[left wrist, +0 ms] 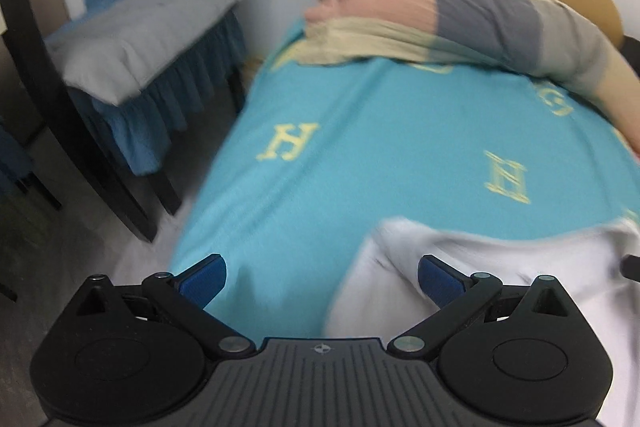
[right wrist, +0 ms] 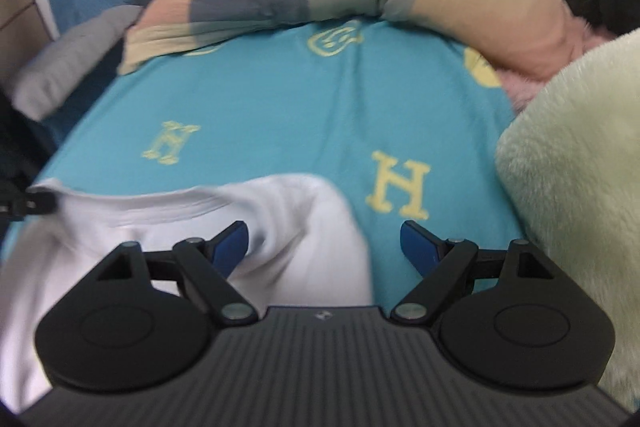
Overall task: Fold clothes
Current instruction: 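Lower the held T-shirt flat onto the bed with both grippers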
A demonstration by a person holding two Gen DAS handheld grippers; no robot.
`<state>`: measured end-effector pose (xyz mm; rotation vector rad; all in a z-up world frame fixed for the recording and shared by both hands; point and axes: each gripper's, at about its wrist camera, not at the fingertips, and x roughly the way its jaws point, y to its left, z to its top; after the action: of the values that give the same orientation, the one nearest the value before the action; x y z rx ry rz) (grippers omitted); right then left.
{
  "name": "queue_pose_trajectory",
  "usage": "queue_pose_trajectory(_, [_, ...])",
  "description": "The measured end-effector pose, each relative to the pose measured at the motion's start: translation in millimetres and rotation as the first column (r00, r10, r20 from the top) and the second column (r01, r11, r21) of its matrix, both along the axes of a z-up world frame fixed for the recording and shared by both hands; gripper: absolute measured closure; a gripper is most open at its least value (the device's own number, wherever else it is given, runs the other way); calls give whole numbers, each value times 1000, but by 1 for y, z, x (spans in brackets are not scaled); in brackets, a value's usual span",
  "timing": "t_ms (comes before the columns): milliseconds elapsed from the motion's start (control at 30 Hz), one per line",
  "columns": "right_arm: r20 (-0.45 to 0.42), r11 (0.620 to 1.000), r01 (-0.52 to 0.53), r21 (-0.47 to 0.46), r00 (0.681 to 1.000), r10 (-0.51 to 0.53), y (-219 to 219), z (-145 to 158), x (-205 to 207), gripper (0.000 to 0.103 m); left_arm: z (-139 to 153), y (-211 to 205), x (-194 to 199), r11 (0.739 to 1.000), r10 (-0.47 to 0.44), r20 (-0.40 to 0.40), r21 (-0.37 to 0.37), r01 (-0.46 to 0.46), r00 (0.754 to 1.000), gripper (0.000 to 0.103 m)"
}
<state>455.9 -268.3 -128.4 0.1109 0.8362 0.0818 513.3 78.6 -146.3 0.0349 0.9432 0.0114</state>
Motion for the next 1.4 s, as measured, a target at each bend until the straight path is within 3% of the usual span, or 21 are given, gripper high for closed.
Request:
queue_pose_trajectory(167, [33, 1000, -12, -9, 999, 13, 9, 35, -50, 19, 44, -4, -62, 999, -37, 56, 7, 37, 998, 0])
queue_pose_trajectory(400, [155, 999, -18, 40, 988, 12, 15, 92, -177, 19, 96, -8, -214, 993, -50, 186, -95, 69, 981, 0])
queue_pose_trajectory(500, [216, 999, -25, 31, 976, 18, 19, 108, -240, 19, 106, -10, -283, 992, -42, 226, -109, 68, 973, 0])
queue_pose_trajectory(633, [274, 999, -34, 37, 962, 23, 21, 117, -324, 19, 114, -18, -356, 999, -4, 301, -31, 14, 954, 0])
queue_pose_trajectory(767, [300, 997, -44, 65, 954, 23, 18, 120, -390, 19, 122, -15, -404, 998, 30, 328, -66, -8, 944, 1])
queue_pose_trajectory(967, [339, 994, -57, 93, 941, 22, 12, 119, -434, 19, 118, 25, -410, 964, 183, 272, -236, -119, 945, 4])
queue_pose_trajectory(1100, [319, 987, -38, 159, 947, -15, 1, 102, -433, 19, 87, 60, -393, 903, 302, 182, -368, -220, 936, 8])
queue_pose_trajectory(1267, [260, 975, -6, 223, 964, -54, -10, 78, -417, 18, 39, 85, -369, 843, 392, 75, -428, -325, 917, 18])
queue_pose_trajectory(1333, [246, 971, 4, 240, 967, -65, -15, 74, -405, 18, 24, 86, -358, 844, 396, 48, -411, -344, 917, 23])
queue_pose_trajectory(1400, [252, 966, 23, 257, 963, -90, -21, 72, -394, 19, 11, 86, -345, 847, 398, 28, -395, -355, 917, 35])
